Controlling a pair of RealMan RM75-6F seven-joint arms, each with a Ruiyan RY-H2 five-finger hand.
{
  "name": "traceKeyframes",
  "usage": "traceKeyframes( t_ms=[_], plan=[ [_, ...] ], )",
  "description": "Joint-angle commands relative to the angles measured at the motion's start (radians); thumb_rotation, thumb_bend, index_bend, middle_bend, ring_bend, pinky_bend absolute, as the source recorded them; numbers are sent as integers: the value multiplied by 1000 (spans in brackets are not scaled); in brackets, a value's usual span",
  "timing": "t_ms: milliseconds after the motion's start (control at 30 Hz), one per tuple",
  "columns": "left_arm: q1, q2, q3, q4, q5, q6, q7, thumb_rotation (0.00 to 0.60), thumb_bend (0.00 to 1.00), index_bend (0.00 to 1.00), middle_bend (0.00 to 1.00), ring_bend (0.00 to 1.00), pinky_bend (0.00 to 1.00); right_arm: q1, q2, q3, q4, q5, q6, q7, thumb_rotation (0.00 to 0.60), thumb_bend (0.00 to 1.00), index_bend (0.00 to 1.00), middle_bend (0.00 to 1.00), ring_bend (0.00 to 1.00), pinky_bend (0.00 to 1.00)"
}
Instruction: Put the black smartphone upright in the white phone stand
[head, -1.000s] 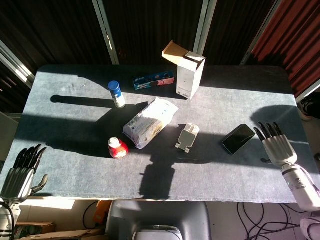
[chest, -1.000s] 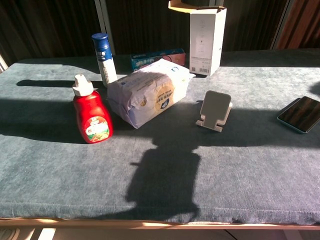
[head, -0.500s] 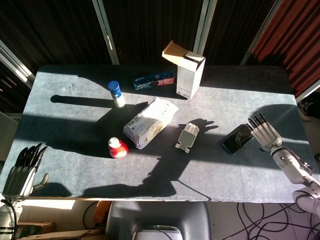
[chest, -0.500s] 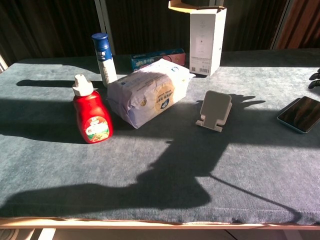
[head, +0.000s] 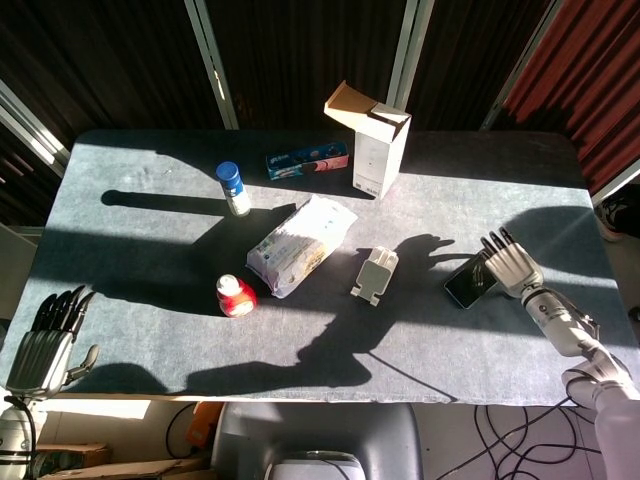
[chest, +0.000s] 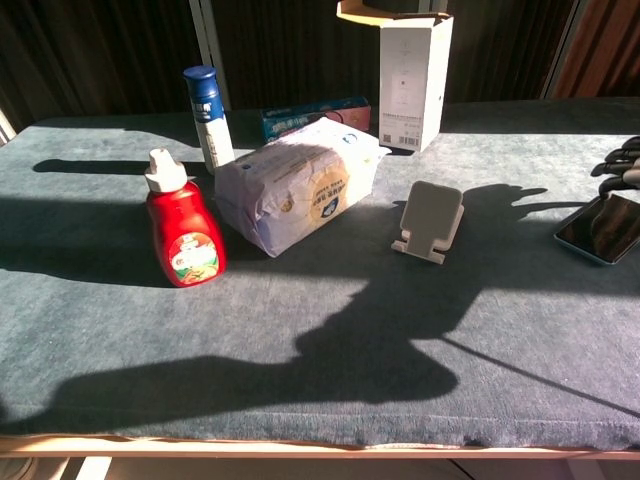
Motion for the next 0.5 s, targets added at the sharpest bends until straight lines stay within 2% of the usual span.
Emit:
traceKeyframes(
  t_ms=[33,133,500],
  plan=[
    [-1,0,0,0,-1,-1,0,600,370,0,0,0,0,8,-15,0,19,5,-7,14,600,316,372,183,13,167],
    [-2,-1,-1,0,-2,-2,1,600,371,0,0,0,0,12,-24,-4,33,6,-10,22,600,319,397,186,21,173],
    [-5,-1,-1,0,-7,-5,1,600,371,0,0,0,0,22,-38,-6,51,12,-9,55,600,321,364,187,24,182]
  ],
)
